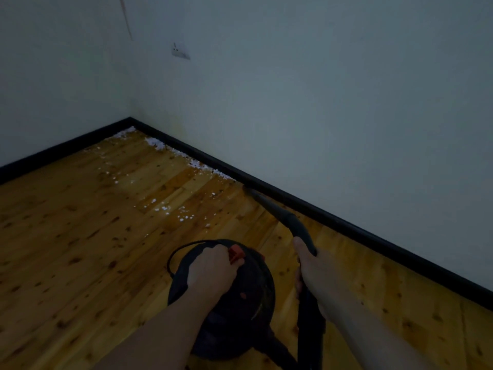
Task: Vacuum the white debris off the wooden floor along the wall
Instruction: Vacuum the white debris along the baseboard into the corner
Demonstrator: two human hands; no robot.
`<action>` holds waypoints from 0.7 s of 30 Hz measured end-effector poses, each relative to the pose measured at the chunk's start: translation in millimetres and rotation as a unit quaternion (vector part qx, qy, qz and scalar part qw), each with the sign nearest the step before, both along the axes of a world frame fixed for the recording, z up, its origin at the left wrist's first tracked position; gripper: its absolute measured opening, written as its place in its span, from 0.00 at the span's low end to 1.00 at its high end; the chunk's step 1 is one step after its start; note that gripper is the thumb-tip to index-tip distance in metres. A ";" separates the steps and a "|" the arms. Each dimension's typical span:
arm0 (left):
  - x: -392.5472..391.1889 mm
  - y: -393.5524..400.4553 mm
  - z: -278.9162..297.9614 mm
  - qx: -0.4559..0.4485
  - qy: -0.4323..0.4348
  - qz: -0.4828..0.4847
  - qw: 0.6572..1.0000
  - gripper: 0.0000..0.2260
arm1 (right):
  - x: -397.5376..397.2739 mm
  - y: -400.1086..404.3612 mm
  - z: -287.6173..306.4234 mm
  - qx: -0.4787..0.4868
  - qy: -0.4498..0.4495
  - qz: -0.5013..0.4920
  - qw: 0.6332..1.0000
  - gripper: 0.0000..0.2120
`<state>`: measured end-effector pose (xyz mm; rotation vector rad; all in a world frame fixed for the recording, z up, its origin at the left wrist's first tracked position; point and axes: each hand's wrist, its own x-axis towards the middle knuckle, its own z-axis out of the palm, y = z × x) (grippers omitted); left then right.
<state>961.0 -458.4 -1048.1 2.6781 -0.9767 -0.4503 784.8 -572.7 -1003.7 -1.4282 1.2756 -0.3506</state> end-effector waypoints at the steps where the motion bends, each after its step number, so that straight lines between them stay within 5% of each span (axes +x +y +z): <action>1: 3.4 1.6 -0.6 -0.001 -0.001 0.002 1.000 0.19 | 3.7 -1.5 1.5 0.005 -0.001 0.000 1.000 0.30; 21: 67.2 34.6 -1.8 0.001 0.033 0.062 0.998 0.18 | 77.9 3.3 14.2 0.042 -0.043 0.005 0.998 0.23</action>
